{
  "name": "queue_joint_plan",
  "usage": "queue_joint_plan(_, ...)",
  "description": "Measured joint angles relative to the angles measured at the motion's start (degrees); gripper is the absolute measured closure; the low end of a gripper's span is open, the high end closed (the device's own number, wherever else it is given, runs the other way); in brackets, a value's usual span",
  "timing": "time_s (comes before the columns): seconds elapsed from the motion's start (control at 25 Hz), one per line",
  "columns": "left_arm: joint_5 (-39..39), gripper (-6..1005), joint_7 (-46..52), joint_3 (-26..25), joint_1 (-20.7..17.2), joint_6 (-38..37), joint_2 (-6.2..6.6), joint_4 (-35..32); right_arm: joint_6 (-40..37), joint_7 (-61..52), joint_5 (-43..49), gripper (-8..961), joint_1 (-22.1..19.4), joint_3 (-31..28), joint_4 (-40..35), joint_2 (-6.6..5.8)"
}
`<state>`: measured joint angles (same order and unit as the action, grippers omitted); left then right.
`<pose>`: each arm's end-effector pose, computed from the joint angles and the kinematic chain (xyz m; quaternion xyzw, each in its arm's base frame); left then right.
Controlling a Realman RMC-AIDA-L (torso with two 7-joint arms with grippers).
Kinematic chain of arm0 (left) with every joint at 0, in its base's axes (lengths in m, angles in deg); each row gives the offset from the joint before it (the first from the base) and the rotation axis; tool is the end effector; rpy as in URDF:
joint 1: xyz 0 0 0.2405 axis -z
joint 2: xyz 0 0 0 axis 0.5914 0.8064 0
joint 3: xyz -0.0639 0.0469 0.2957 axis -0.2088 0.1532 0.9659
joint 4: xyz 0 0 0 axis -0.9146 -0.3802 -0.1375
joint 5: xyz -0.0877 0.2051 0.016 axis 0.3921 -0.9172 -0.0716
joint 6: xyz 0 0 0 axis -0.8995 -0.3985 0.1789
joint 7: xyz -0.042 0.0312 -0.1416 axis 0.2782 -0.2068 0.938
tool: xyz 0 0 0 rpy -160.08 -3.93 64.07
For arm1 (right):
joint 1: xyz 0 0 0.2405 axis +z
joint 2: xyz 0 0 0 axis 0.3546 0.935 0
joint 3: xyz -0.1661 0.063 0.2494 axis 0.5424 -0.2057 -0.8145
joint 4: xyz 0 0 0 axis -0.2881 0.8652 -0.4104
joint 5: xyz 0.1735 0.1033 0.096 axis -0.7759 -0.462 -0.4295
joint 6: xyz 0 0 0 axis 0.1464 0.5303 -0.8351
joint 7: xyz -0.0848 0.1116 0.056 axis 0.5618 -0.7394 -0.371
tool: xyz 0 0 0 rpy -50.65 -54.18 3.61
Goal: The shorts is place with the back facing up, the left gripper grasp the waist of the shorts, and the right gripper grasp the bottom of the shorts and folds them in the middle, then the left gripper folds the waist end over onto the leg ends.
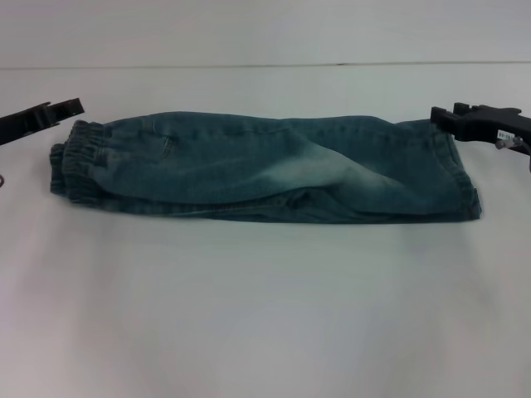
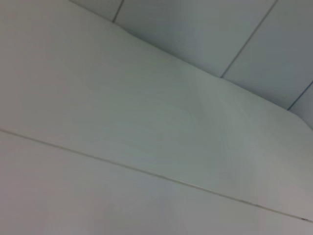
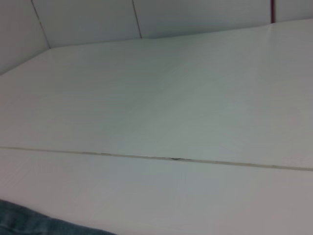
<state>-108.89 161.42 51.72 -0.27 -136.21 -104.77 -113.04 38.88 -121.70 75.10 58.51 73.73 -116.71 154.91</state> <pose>-0.3645 0.4406 0.0273 -0.7246 -0.5338 -0.2492 0.3578 0.3572 0.4548 -0.0197 -0.8040 0.4023 0.1774 0.4003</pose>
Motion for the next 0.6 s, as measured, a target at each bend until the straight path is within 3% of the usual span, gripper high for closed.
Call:
queue_joint_plan(0.16,0.1,630,0.0,0.0,-1.2,-2.3,0.86,-1.0,-4.0,-0.2,-3.6,528,-1.7,-0.4,-1.0,-0.56)
queue_joint_plan(0.28,0.0,506,-0.4,0.0,-2.4,-6.8,2.35,-1.7,-12.1,-1.5,-6.9,434,-3.7,-0.4,-2.7,-1.97)
queue_joint_plan(0.4,-0.8,384,-1.3,0.0,-3.7,-11.5,3.87,-2.0,-23.3,-3.6,-7.4,339,-5.1,-0.1,-4.1,-4.37)
queue_joint_plan(0.6,-6.5,165,-2.6,0.0,-4.5,-15.1,4.42,-4.5,-43.4,-4.8,-3.9,178,-5.8,2.6,-4.5,-8.68)
